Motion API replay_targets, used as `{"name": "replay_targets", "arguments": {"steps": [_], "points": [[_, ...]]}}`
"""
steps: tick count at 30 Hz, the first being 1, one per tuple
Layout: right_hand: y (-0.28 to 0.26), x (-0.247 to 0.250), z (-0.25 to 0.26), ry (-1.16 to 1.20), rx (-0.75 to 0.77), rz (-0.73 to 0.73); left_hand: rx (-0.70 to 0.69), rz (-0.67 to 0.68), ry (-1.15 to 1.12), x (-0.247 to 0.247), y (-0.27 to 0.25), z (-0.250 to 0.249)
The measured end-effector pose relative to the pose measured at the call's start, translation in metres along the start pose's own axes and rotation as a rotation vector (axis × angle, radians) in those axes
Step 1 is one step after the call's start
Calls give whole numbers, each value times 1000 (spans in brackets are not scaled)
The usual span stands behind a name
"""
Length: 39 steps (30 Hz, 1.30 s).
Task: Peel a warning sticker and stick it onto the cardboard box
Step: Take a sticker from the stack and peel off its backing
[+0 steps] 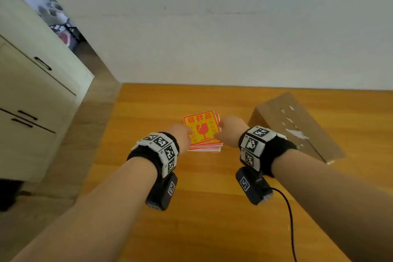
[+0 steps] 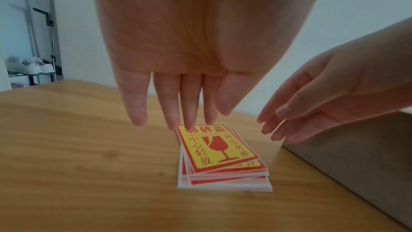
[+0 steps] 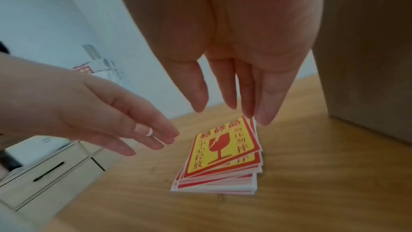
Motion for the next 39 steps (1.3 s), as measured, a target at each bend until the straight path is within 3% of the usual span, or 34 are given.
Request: {"name": "replay_targets", "arguments": {"steps": [5, 12, 17, 24, 30, 34, 39], "points": [[19, -15, 3, 84, -97, 43, 19, 89, -24, -13, 14, 20], [39, -32, 2, 155, -246, 77, -24, 136, 148, -23, 21, 27], [47, -41, -6, 266, -285, 115, -60, 71, 237, -29, 26, 30], [48, -47, -20, 528, -411, 24, -125, -12, 160, -34, 27, 35], [39, -43, -24, 491, -417, -87, -126, -17, 135, -35, 22, 33], [33, -40, -23, 638, -343, -197, -93, -31, 19, -29, 17, 30], [19, -24, -27, 875, -199, -272, 15, -191, -392, -9, 12, 27]]}}
Point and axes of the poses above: each hand's wrist, its own y-axis towards the middle knuckle, its own x-axis out of the back of the hand, z = x × y, the point moved 4 cm from there along y, towards the middle knuckle, and after that the axes turned 12 degrees about -y, right-handed, at the moved point
